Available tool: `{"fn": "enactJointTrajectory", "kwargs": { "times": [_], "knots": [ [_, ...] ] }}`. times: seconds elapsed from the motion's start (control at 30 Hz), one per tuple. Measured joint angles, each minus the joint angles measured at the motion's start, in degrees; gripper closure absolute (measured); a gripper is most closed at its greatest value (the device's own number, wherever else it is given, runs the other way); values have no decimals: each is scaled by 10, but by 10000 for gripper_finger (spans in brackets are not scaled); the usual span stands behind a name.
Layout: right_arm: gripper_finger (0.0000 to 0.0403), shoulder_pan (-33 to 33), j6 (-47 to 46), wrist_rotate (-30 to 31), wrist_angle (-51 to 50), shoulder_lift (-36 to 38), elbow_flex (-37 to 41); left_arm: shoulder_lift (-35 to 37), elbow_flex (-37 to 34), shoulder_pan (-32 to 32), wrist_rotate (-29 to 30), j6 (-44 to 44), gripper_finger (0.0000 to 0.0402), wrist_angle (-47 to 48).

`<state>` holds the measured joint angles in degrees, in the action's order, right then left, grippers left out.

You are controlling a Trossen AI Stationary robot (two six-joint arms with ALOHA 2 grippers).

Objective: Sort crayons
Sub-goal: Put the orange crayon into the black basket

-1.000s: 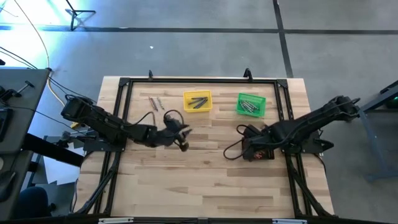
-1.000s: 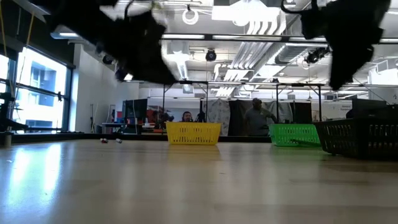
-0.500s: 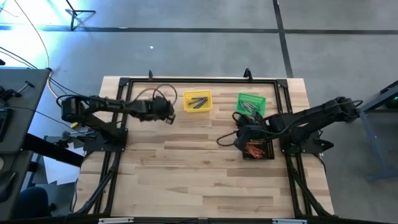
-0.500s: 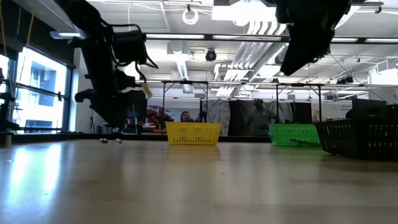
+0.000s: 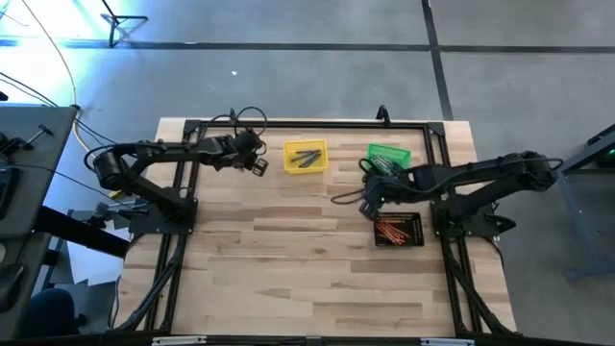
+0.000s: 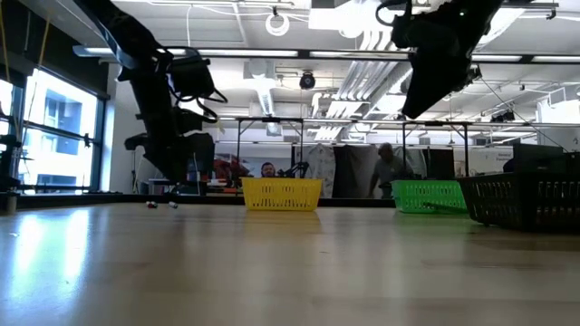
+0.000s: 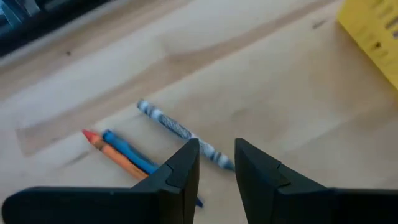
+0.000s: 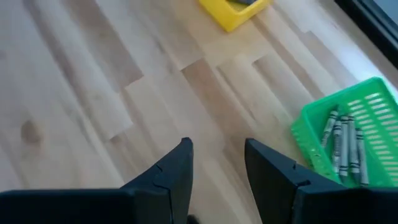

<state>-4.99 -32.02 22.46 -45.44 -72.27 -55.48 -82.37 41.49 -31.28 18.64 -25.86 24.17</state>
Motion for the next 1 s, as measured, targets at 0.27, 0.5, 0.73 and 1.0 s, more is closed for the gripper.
{"fn": "enactJointTrajectory", "kwargs": {
  "times": [0.27,0.5,0.73,1.0],
  "knots": [
    [263,46,25,11,36,0,0,0,0,-18,1,35,315,-21],
    [263,63,39,11,49,0,0,0,0,-18,3,50,315,-54],
    [263,62,38,-21,49,0,0,0,0,-18,-4,51,314,-67],
    [263,62,53,-22,46,0,0,0,0,-18,-15,43,314,-56]
  ]
}}
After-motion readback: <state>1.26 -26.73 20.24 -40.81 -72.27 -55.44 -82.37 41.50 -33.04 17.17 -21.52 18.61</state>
